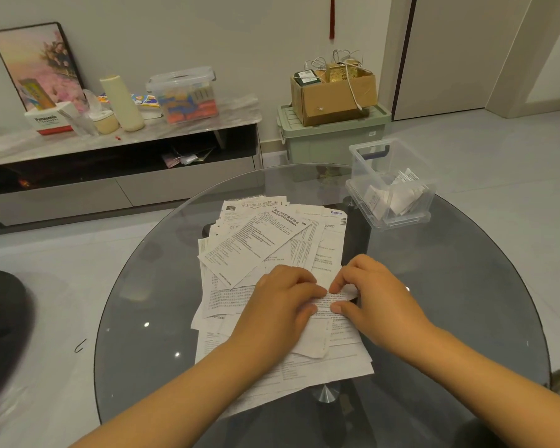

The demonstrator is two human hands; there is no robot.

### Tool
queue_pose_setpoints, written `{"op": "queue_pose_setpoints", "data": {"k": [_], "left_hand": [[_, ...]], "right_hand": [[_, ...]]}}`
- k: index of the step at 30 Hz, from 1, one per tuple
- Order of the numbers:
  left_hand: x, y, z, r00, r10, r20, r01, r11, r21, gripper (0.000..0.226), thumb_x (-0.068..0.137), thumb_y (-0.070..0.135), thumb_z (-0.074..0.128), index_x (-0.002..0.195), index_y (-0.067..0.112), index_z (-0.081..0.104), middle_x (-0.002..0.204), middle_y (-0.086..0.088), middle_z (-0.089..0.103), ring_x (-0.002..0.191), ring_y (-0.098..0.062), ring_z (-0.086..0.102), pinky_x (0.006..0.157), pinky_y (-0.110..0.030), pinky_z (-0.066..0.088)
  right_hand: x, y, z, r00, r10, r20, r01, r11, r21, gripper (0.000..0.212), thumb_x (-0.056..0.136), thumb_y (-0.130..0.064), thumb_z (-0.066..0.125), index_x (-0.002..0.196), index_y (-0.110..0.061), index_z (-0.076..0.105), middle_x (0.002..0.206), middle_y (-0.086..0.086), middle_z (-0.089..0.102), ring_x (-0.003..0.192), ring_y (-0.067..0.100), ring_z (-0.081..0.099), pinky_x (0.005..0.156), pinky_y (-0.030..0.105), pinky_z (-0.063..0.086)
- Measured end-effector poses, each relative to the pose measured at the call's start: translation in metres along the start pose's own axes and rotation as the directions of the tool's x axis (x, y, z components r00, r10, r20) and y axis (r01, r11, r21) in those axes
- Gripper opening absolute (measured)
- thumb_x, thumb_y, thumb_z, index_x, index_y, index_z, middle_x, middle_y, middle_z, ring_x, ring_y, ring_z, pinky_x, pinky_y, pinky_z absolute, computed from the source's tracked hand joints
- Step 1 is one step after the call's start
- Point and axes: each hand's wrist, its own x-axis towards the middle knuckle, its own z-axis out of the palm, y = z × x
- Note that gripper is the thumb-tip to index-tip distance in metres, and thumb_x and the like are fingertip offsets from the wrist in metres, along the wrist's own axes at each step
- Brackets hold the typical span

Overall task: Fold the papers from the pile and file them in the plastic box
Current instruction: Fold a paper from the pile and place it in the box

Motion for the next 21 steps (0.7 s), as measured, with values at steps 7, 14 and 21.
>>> {"op": "queue_pose_setpoints", "data": {"k": [7,14,21], "left_hand": [[-0.001,0.005,-0.002,0.992,-0.001,0.130,-0.009,0.997,0.075,0.032,0.092,0.040,0.051,0.117,0.028,0.067,0.118,0.011,0.065,0.109,-0.009,0.055,0.097,-0.030,0.043],[0.003,0.000,-0.009,0.987,0.088,0.136,-0.099,0.992,0.073,0.028,0.088,0.037,0.058,0.105,0.021,0.073,0.105,0.006,0.072,0.097,-0.013,0.064,0.084,-0.025,0.049],[0.008,0.012,-0.010,0.997,0.007,0.073,-0.008,1.000,0.004,0.026,0.094,0.037,0.048,0.101,0.022,0.069,0.093,0.011,0.068,0.085,-0.006,0.057,0.077,-0.024,0.047]], "right_hand": [[-0.010,0.002,0.005,0.966,-0.238,-0.105,0.190,0.922,-0.337,0.020,0.055,-0.030,0.089,0.069,-0.028,0.075,0.064,-0.013,0.056,0.059,0.012,0.047,0.048,0.021,0.030],[-0.013,0.007,0.002,0.947,-0.322,-0.007,0.296,0.877,-0.378,0.025,0.065,-0.050,0.075,0.071,-0.026,0.072,0.066,-0.012,0.055,0.063,0.013,0.049,0.052,0.025,0.040],[-0.007,0.007,-0.007,0.952,-0.285,-0.116,0.246,0.932,-0.267,0.022,0.076,-0.037,0.057,0.069,-0.026,0.074,0.069,-0.009,0.059,0.063,0.014,0.053,0.052,0.022,0.036]]}}
